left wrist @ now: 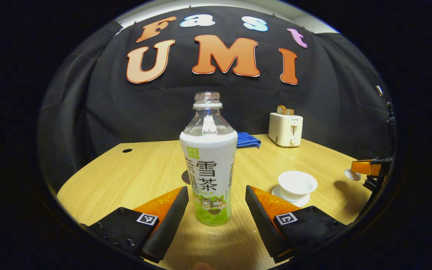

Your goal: Open the teacup lid with one hand, grasp the water bottle and pour water into the teacup with the other hand; after pouring, place the water bottle on the coaster and then close the teacup lid.

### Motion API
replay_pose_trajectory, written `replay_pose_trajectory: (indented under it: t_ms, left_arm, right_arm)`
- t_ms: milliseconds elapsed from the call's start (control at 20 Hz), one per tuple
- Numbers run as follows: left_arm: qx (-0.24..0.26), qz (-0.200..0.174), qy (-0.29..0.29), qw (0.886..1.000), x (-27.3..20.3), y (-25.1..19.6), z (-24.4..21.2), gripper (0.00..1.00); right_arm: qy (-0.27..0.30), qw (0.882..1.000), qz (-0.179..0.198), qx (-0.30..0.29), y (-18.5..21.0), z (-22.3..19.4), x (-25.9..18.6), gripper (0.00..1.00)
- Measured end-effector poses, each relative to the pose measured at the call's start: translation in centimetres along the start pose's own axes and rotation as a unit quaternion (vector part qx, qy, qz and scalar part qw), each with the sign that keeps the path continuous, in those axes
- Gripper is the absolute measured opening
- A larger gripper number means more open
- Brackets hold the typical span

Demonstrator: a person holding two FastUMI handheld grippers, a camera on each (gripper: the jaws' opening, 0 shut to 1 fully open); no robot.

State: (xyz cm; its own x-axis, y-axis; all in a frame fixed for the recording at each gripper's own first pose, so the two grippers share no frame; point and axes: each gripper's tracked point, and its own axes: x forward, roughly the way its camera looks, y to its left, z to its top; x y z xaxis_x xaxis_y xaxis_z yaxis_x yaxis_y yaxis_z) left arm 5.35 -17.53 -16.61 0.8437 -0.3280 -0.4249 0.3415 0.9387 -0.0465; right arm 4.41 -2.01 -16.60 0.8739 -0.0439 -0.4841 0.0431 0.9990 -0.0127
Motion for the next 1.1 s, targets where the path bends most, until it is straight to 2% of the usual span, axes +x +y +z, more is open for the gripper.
replay_pose_trajectory:
  t_ms: [300,400,450,500,550,650,750,1000,1100]
  left_arm:
    - [0.005,0.016,0.022,1.000,1.0,0.9,-0.8,0.98]
    - [0.014,0.018,0.018,1.000,1.2,1.0,-0.4,0.96]
    - [0.015,0.014,0.013,1.000,1.1,0.7,-0.1,0.92]
    - [0.015,0.013,0.013,1.000,1.3,0.7,-0.1,0.76]
    - [0.016,0.011,0.016,1.000,1.3,0.8,-0.4,0.71]
    - [0.013,0.005,0.014,1.000,1.2,0.7,0.0,0.69]
    - [0.033,0.006,0.012,0.999,0.8,0.9,0.6,0.65]
    - [0.100,0.003,0.001,0.995,0.1,1.2,2.9,0.65]
    - [0.129,-0.009,0.004,0.992,-0.1,0.7,3.5,0.65]
  right_arm:
    - [0.013,1.000,-0.004,0.002,-0.3,-0.8,0.2,0.18]
    - [0.014,1.000,-0.003,0.002,-0.3,-0.9,0.2,0.18]
    - [0.015,1.000,-0.003,0.002,-0.1,-0.9,0.3,0.18]
    - [0.016,1.000,-0.002,0.001,0.0,-0.9,0.2,0.19]
    - [0.017,1.000,-0.001,0.000,0.0,-1.0,0.2,0.19]
    - [0.018,1.000,0.000,-0.002,0.3,-1.1,0.1,0.18]
    - [0.020,1.000,0.001,-0.002,0.3,-1.1,0.1,0.18]
    - [0.018,1.000,0.004,0.000,0.9,-0.9,-0.1,0.18]
    - [0.018,1.000,0.006,-0.001,1.0,-0.9,-0.2,0.18]
